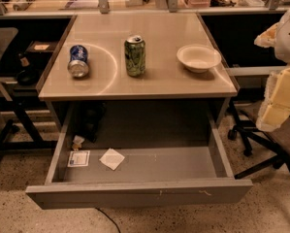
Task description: Place green can into top drawer
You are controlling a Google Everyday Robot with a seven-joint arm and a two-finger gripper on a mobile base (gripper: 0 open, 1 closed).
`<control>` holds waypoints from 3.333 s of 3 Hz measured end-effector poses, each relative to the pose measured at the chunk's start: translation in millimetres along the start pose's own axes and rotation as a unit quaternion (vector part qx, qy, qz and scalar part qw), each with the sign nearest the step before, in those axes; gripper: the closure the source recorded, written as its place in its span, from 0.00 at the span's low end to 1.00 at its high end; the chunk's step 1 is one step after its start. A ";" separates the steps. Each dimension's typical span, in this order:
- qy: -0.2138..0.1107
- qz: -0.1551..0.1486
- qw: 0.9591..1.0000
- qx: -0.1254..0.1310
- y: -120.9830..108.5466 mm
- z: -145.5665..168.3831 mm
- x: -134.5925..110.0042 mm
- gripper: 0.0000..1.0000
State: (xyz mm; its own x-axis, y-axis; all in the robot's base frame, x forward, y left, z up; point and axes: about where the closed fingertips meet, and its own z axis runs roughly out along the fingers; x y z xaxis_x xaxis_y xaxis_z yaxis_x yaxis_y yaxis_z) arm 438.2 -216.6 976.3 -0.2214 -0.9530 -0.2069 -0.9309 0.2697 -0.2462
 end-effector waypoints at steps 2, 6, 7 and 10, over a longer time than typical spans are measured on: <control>-0.011 0.009 1.000 0.004 -3.9 -0.8 -1.9 0.00; -0.168 0.054 0.983 -0.040 -83.8 66.2 -74.2 0.00; -0.168 0.054 0.983 -0.040 -83.8 66.2 -74.3 0.00; -0.239 0.093 0.966 -0.042 -128.1 108.0 -111.0 0.00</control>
Offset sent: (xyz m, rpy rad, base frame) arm 0.0082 0.0000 -0.0011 0.0528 0.0004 -0.0307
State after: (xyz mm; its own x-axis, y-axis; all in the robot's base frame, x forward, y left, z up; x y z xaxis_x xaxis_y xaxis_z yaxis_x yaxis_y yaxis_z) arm 613.4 -130.5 928.6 -0.2471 -0.7112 -0.6581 -0.9126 0.3992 -0.0888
